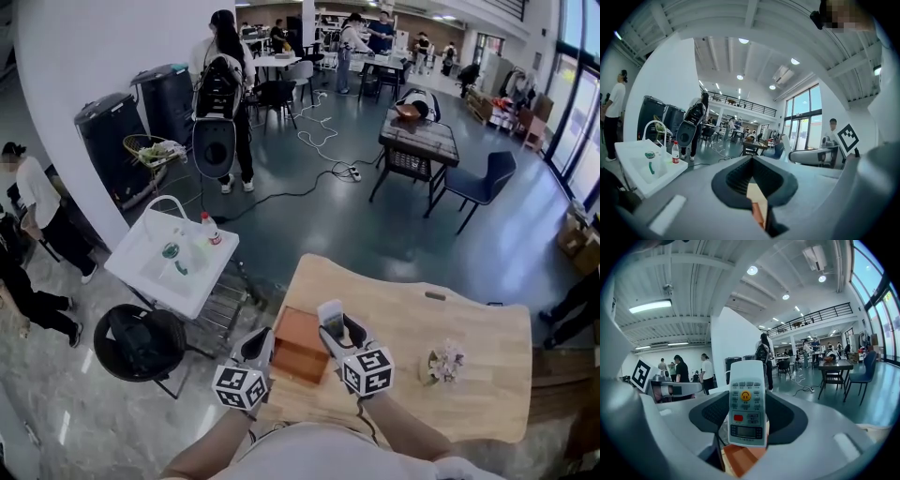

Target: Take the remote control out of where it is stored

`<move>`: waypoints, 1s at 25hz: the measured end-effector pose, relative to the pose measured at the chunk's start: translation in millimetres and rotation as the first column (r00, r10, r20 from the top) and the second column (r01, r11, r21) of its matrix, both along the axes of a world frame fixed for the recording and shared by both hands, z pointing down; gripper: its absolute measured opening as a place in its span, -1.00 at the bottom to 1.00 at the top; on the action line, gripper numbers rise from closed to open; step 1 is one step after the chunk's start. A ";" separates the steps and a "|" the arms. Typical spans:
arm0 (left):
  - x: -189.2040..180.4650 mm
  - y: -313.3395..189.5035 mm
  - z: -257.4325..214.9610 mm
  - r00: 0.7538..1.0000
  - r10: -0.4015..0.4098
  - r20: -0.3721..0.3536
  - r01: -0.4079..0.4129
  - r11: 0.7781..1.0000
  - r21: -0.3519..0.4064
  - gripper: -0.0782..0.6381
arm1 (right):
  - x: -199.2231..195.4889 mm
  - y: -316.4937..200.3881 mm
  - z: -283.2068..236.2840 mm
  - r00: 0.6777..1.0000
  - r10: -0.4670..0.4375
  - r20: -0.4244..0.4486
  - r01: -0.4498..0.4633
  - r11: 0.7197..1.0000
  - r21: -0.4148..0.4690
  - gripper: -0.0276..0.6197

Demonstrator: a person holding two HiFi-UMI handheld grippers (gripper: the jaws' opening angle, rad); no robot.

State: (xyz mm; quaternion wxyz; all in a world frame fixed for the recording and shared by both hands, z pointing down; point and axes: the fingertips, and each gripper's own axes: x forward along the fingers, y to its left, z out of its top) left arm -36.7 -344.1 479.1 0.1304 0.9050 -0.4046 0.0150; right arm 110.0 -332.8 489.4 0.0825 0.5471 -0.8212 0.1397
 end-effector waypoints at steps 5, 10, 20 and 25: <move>-4.7 -1.3 1.1 1.000 -0.007 -0.004 0.007 1.000 0.004 -0.78 | -6.4 -2.4 -0.3 1.000 -0.015 -0.022 0.015 1.000 0.015 -0.08; -7.6 -3.3 1.4 1.000 -0.012 -0.005 0.012 1.000 -0.002 -0.78 | -9.1 -5.6 -1.6 0.999 -0.021 -0.033 0.021 1.000 0.015 -0.08; -9.9 -4.0 1.0 1.000 -0.016 0.002 0.016 1.000 -0.001 -0.78 | -7.8 -6.1 3.6 1.000 -0.007 -0.021 0.007 1.000 -0.004 -0.08; -14.6 -2.2 1.4 1.000 -0.019 0.002 0.019 1.000 -0.003 -0.78 | -12.5 -4.1 3.4 1.000 -0.009 -0.021 0.009 1.000 -0.004 -0.08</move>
